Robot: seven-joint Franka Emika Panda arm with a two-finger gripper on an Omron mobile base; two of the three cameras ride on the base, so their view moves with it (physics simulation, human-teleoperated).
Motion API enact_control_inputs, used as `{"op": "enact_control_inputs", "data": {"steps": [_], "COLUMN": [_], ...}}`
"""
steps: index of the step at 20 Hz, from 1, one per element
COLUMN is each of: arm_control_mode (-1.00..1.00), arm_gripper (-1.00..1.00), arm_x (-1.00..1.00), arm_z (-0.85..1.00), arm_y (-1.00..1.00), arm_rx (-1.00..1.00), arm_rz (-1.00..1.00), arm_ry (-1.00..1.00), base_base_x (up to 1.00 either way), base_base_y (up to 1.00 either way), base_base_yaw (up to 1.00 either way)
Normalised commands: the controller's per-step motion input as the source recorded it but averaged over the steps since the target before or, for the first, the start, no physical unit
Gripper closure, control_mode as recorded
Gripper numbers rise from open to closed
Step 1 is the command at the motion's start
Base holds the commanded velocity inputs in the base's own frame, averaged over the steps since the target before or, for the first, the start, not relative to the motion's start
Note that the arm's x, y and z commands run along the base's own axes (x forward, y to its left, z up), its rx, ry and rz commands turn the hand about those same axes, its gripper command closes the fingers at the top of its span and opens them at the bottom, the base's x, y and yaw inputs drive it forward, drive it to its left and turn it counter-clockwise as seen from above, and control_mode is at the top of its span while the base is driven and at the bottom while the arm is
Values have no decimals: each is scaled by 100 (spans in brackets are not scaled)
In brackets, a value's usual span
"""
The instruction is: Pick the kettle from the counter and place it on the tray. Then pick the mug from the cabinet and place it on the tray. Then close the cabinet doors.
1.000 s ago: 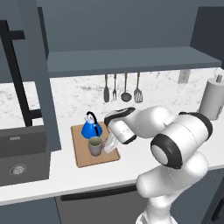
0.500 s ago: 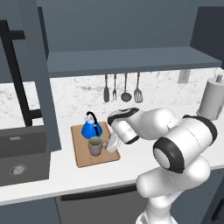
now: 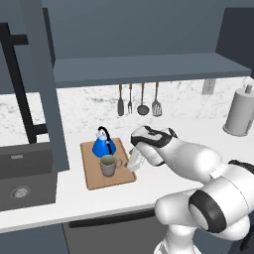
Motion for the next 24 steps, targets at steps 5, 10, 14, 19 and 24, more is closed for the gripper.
{"op": "enact_control_inputs", "data": {"steps": [5, 10, 14, 19, 24], "arm_control_mode": [-100, -100, -100, -100, -100], "arm_gripper": [-100, -100, -100, -100, -100], "arm_x": [-16, -36, -45, -38, -37], "arm_z": [70, 60, 44, 51, 44], "arm_y": [-18, -13, -8, -22, -35], "arm_rx": [0, 0, 0, 4, 24], "arm_rz": [-7, -23, -43, -34, -33], "arm_ry": [11, 10, 6, 2, 4], "base_base_x": [0, 0, 0, 0, 0], "base_base_y": [0, 0, 0, 0, 0], "base_base_yaw": [0, 0, 0, 0, 0]}}
